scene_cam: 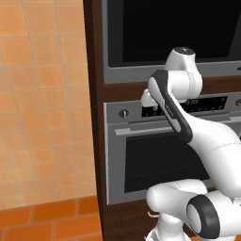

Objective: Open the microwave, place the bowl with waffle inside the microwave, then close the microwave door and turn it on.

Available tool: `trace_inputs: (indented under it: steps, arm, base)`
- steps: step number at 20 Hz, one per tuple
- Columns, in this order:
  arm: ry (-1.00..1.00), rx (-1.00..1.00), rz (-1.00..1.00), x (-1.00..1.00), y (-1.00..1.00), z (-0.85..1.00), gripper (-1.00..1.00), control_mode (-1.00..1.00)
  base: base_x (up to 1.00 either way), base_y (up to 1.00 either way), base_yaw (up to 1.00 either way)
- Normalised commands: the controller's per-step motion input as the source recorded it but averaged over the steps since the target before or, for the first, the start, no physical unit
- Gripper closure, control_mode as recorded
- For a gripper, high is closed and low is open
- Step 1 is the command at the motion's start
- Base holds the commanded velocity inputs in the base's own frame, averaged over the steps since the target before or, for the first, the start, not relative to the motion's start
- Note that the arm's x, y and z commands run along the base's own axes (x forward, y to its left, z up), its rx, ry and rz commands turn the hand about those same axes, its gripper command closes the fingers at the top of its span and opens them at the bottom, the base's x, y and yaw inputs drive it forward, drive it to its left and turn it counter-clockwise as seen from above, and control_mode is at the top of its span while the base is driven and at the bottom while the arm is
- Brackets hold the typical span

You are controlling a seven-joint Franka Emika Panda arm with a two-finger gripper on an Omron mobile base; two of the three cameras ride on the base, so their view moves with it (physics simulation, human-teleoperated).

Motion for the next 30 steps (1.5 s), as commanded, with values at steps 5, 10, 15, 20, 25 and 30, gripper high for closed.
trace_inputs:
  steps: [5, 10, 15, 20, 25, 30]
  arm:
    - [0.0, -0.04, 0.01, -0.06, 0.08, -0.21, -1.0, -1.0]
    - [-0.07, 0.03, 0.0, -0.6, -0.43, -0.46, -1.0, -1.0]
    - [-0.32, 0.09, 0.01, -0.51, -0.65, 0.02, -1.0, -1.0]
    - [-0.25, 0.0, 0.05, -0.06, -0.27, 0.31, -1.0, -1.0]
    - [-0.24, 0.0, 0.06, 0.0, -0.04, 0.54, -1.0, -1.0]
    - [-0.27, 0.0, 0.01, 0.0, 0.0, 0.7, -1.0, -1.0]
  base:
    - [0.0, 0.0, 0.0]
    - [0.0, 0.0, 0.0]
    - [0.0, 0.0, 0.0]
    - [0.0, 0.0, 0.0]
    - [0.0, 0.0, 0.0]
    - [0.0, 0.0, 0.0]
